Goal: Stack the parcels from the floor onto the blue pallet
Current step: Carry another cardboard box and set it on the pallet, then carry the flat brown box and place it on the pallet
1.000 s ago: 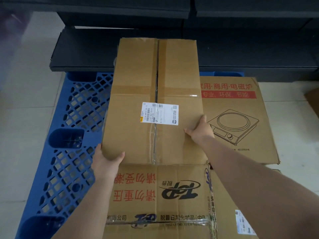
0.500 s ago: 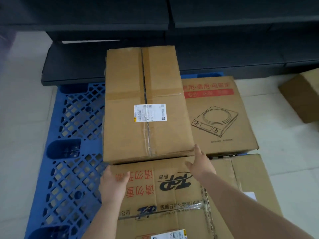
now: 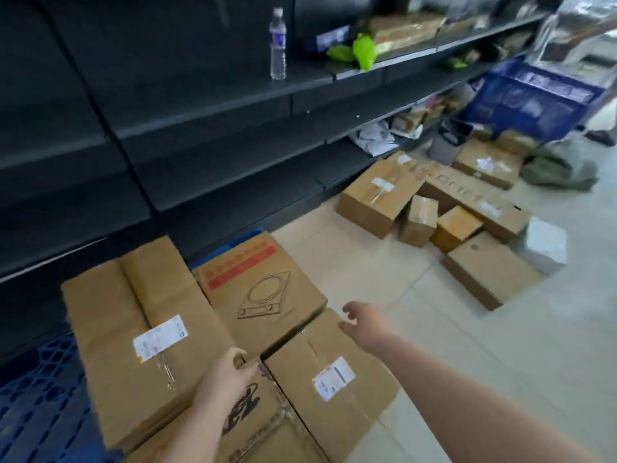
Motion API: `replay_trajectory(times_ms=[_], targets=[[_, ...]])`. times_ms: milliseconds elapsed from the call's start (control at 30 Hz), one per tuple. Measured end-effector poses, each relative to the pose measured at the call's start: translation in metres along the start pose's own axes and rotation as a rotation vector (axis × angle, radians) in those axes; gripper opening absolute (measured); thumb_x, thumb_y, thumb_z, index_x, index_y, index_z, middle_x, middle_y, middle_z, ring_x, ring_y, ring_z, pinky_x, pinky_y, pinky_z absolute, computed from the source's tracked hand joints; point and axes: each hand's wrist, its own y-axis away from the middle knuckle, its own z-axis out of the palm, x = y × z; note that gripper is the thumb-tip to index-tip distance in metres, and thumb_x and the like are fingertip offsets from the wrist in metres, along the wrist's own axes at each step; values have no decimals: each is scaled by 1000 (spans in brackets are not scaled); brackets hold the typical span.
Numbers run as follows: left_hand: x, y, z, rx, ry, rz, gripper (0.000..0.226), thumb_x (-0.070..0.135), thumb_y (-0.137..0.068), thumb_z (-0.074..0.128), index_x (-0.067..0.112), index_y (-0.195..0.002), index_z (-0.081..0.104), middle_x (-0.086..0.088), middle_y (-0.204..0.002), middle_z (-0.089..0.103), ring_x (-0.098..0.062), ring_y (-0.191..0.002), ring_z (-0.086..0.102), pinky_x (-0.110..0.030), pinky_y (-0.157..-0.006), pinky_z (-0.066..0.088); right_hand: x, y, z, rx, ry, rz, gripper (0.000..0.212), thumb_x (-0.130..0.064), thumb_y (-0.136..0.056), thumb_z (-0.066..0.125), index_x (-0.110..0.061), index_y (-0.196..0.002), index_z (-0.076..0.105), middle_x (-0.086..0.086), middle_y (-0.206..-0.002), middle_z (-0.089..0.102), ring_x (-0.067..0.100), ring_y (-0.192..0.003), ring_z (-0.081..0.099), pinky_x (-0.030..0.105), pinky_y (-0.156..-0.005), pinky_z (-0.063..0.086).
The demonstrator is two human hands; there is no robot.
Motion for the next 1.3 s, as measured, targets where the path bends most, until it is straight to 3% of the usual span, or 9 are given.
replay_trajectory(times_ms=[100, 200, 333, 467, 700, 867, 1033, 1300], targets=[[83, 27, 15, -44, -181, 154, 25, 31, -88, 62, 18, -109, 58, -2, -113, 63, -22, -97, 60, -31, -84, 50, 39, 24, -65, 70, 0, 12, 43, -36, -92, 53, -16, -130, 51, 6, -127, 58, 26, -116, 55, 32, -94, 44], [167, 52, 53, -73, -351, 295, 28, 30, -90, 57, 14, -113, 59, -2, -117, 61, -20, -99, 57, -25, -77, 42, 97, 47, -116, 116, -19, 63, 44, -38, -93, 52, -15, -130, 51, 6, -128, 57, 26, -116, 54, 33, -94, 45], [269, 92, 143, -126, -563, 407, 13, 25, -90, 52, 14, -95, 56, -8, -99, 61, -23, -88, 56, -26, -72, 42, 204, 70, -168, 214, -166, 217, 45, -36, -92, 54, -13, -131, 51, 7, -129, 57, 26, -115, 55, 32, -93, 46], [361, 122, 228, -151, -676, 488, 24, 26, -88, 51, 13, -106, 60, -9, -110, 63, -29, -103, 59, -38, -94, 50, 309, 83, -218, 283, -203, 323, 47, -37, -90, 57, -12, -130, 53, 7, -127, 59, 25, -113, 57, 32, -91, 47], [494, 146, 334, -173, -794, 626, 13, 29, -86, 54, 20, -94, 59, -5, -103, 63, -26, -100, 59, -39, -93, 50, 436, 81, -302, 306, -224, 443, 43, -41, -90, 55, -17, -125, 55, 5, -122, 60, 25, -108, 58, 31, -80, 46], [571, 127, 392, -190, -836, 656, 19, 31, -87, 54, 18, -100, 59, -5, -106, 62, -24, -100, 59, -37, -90, 51, 498, 45, -349, 262, -216, 474, 38, -38, -92, 53, -15, -122, 55, 6, -122, 60, 26, -109, 57, 34, -85, 48], [664, 89, 445, -277, -745, 620, 29, 29, -89, 55, 15, -114, 59, -7, -114, 62, -26, -107, 58, -43, -96, 49, 547, -34, -411, 230, -134, 479, 38, -36, -92, 50, -16, -124, 53, 4, -125, 58, 25, -111, 56, 34, -87, 49], [839, 43, 519, -269, -657, 615, 24, 18, -88, 55, 14, -111, 61, -8, -108, 63, -27, -102, 60, -40, -93, 52, 627, -150, -533, 240, 6, 413, 43, -42, -91, 50, -20, -127, 52, 2, -128, 57, 23, -114, 55, 33, -83, 48]])
